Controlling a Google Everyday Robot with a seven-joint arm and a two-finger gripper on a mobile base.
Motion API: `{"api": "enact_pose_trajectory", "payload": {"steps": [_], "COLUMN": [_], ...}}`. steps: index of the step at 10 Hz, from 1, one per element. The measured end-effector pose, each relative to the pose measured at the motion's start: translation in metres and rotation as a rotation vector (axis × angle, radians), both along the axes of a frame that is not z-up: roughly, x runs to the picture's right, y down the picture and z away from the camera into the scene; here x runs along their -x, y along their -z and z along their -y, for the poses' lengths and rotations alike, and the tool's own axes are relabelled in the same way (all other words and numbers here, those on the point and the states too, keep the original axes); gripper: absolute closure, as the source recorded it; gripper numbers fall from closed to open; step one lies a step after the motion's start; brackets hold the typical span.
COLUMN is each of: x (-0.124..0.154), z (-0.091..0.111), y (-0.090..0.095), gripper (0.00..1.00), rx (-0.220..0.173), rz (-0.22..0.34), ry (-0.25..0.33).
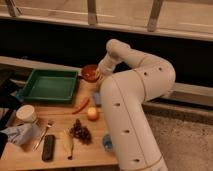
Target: Stack bowls on top of each other
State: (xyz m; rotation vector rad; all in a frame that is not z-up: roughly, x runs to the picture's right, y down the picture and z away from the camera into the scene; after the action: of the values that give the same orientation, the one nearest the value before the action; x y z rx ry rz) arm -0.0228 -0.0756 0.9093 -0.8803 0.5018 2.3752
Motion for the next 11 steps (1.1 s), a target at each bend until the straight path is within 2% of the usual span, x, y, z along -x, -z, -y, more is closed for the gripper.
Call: {"api": "enact_pose_trajectory", "payload": {"steps": [3,5,8,11], "x": [-0.012,-0.035,-0.069,-0.112], "z": [0.022,0.032,0.034,0.027], "y": [0.012,0.012,0.005,0.003], "gripper": [1.0,1.0,1.0,1.0], "rx": [-0.044,-0.049,-0.039,-0.024], "rz": [0.079,0.131,0.148,0.117], "ry": [-0.067,-0.124,-0.2,-0.268]}}
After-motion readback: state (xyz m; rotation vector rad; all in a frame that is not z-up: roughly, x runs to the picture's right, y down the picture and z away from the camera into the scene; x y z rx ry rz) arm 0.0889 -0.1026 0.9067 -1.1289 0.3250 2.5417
